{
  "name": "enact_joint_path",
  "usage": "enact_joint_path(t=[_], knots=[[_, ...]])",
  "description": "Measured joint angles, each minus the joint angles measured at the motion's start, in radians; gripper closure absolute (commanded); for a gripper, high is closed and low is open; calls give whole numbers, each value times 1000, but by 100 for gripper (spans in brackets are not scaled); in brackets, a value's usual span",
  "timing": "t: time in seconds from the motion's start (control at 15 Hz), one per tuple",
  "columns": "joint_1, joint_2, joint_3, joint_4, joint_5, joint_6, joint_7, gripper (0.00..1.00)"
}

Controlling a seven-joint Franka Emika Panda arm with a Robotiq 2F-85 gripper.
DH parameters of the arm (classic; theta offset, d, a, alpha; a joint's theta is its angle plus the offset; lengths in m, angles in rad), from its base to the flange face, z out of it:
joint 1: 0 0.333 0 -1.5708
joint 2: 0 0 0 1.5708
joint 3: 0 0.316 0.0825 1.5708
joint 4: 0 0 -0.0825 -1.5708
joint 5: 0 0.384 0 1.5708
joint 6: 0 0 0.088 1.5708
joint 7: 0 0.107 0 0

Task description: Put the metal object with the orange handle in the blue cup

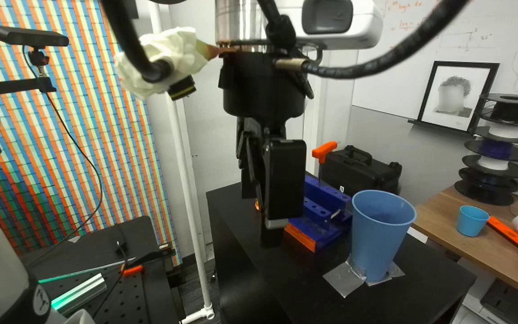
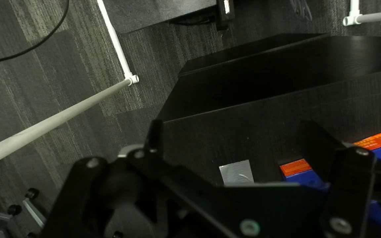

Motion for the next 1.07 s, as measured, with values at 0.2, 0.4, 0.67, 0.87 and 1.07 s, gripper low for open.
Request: enact_joint_path(t=[0.2, 0.4, 0.67, 0.87, 1.07], knots=[[0, 0, 0, 0, 0, 0, 0, 0], [0, 0, 0, 0, 0, 0, 0, 0], [0, 1, 0, 0, 0, 0, 0, 0], [5, 6, 6, 4, 0, 53, 24, 0], [22, 26, 36, 37, 0, 149, 64, 0]])
